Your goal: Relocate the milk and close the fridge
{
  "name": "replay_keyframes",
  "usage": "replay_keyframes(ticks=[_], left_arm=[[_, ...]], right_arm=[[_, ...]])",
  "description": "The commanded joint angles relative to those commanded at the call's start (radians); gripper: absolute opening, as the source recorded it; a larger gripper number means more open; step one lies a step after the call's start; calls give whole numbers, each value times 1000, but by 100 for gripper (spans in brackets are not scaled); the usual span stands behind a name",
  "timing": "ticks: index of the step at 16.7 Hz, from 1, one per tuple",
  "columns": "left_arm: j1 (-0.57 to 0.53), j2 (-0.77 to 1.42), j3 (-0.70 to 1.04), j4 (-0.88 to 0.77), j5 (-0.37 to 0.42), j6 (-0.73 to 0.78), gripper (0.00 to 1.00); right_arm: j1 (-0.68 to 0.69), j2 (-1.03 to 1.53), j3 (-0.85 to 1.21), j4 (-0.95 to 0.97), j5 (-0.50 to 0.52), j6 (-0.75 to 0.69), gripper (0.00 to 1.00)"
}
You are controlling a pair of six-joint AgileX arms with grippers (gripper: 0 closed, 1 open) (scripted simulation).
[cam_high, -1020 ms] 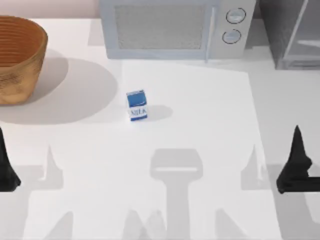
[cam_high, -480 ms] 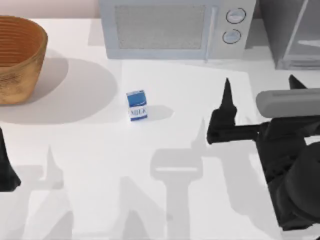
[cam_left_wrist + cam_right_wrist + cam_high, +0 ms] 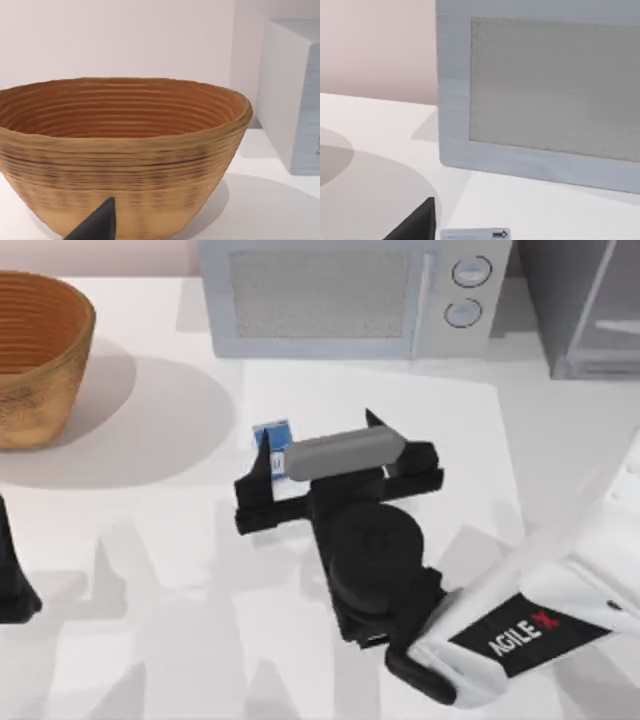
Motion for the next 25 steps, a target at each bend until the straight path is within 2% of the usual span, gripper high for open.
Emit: replay_keyframes(ticks=[6, 13, 20, 25], left_arm=[[0, 0, 0, 0, 0, 0, 100], [0, 0, 0, 0, 0, 0, 100], [0, 0, 0, 0, 0, 0, 100], [0, 0, 0, 0, 0, 0, 100]], right_arm=[[-22, 313, 218, 117, -71, 1, 100], [-20, 332, 233, 121, -76, 1, 100], [-74, 385, 382, 29, -127, 0, 100], [-79, 390, 396, 20, -133, 0, 100]])
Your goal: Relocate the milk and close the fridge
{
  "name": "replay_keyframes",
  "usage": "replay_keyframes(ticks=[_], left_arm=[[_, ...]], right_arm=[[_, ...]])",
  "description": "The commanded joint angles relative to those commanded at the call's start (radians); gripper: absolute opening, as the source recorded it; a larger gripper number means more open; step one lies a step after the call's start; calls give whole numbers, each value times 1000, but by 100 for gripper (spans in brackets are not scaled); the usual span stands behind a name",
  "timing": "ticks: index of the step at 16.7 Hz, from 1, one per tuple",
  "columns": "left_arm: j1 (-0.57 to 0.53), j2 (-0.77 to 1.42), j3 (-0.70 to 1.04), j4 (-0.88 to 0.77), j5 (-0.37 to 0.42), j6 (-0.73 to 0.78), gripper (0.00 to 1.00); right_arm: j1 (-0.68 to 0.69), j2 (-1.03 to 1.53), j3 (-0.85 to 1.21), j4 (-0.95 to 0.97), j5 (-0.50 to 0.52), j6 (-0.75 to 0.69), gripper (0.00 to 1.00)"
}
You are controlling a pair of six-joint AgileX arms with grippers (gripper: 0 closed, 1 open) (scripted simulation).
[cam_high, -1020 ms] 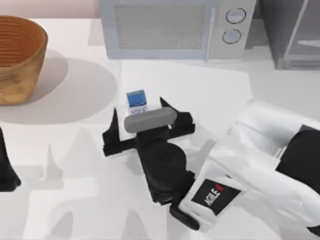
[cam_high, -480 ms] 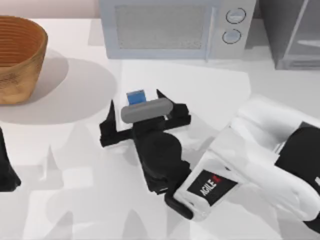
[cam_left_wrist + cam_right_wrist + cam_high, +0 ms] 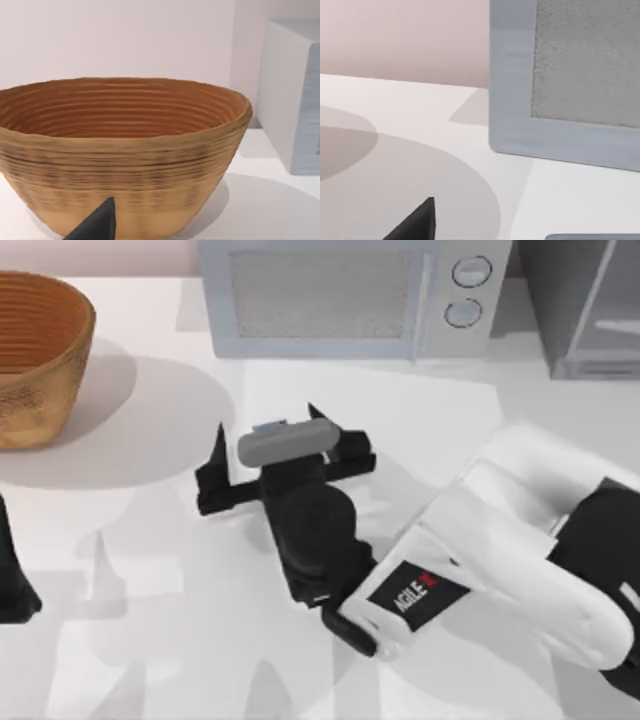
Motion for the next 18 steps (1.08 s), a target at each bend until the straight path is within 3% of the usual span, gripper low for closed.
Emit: replay_keyframes(ticks=[13, 18], left_arm=[[0, 0, 0, 0, 0, 0, 100], [0, 0, 0, 0, 0, 0, 100]], right_arm=[[0, 0, 0, 0, 0, 0, 2], [0, 0, 0, 0, 0, 0, 0]])
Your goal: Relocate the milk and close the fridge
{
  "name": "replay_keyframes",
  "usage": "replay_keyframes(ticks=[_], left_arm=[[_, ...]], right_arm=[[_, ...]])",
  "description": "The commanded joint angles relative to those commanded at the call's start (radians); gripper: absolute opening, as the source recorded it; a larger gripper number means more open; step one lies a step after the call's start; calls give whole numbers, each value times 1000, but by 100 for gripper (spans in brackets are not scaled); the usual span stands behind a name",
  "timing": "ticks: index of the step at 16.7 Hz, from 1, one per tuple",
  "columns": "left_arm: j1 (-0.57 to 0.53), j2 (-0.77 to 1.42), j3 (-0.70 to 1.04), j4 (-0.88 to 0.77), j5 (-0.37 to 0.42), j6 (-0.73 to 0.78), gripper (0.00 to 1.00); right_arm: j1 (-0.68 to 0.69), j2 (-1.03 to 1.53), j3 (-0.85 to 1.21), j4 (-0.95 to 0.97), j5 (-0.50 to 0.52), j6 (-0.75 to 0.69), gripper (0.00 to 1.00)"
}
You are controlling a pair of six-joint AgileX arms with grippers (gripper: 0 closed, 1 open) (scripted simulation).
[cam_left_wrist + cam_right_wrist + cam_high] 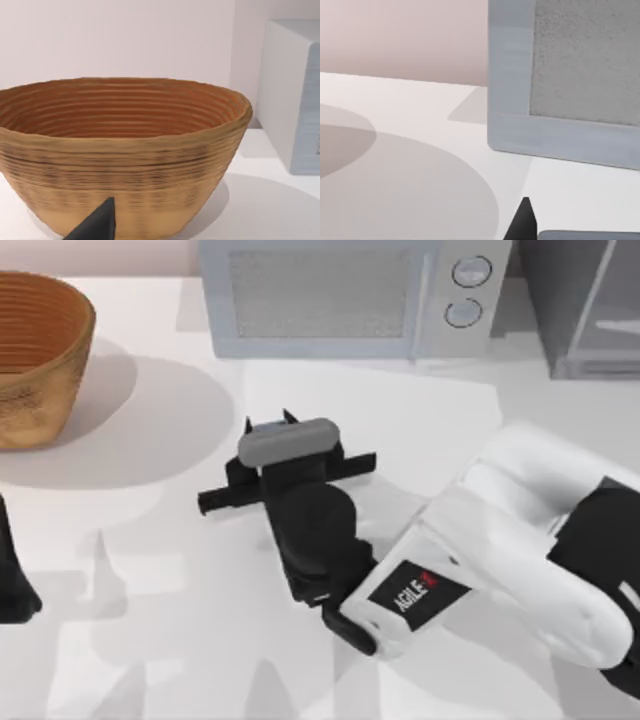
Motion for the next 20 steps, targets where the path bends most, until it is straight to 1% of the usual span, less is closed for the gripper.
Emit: replay_keyframes(ticks=[5, 10, 15, 17, 20], left_arm=[[0, 0, 0, 0, 0, 0, 100], [0, 0, 0, 0, 0, 0, 100], [0, 0, 0, 0, 0, 0, 100], [0, 0, 0, 0, 0, 0, 100], [0, 0, 0, 0, 0, 0, 100]], right_arm=[[2, -7, -2, -3, 0, 0, 0], [3, -91, -26, -66, -1, 2, 0], [0, -99, -26, -70, -2, 3, 0], [-33, -133, -60, -75, -24, 3, 0], [-147, -255, -176, -91, -101, 2, 0]])
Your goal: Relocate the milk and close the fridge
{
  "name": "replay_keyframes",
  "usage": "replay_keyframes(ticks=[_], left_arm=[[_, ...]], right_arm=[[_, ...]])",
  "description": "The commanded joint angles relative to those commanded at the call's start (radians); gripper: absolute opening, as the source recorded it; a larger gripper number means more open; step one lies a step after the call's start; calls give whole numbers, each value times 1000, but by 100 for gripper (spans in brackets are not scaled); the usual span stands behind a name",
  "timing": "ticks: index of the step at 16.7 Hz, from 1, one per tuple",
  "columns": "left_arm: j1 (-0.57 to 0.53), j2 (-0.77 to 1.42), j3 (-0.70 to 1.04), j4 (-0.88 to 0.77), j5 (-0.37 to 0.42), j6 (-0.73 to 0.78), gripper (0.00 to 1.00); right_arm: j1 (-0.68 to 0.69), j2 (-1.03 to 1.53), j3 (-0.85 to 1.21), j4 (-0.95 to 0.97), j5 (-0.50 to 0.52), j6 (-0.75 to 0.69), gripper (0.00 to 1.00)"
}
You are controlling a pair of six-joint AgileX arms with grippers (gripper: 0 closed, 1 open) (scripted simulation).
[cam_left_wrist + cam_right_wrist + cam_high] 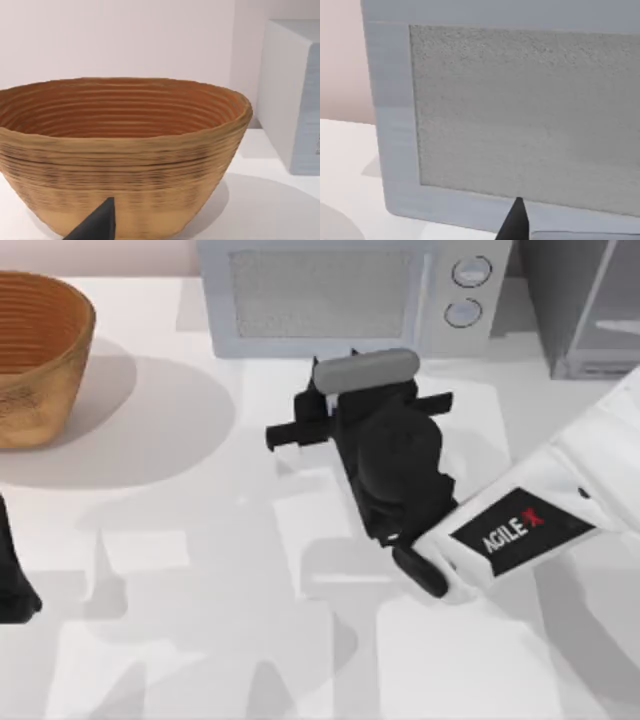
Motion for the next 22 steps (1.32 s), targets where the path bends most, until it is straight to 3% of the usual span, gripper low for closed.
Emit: replay_keyframes(ticks=[11, 17, 22], left_arm=[[0, 0, 0, 0, 0, 0, 100], [0, 0, 0, 0, 0, 0, 100], [0, 0, 0, 0, 0, 0, 100]], right_arm=[[-631, -730, -636, -70, -422, 3, 0], [-699, -798, -704, -77, -472, 4, 0], [-725, -725, -635, -80, -501, 2, 0]])
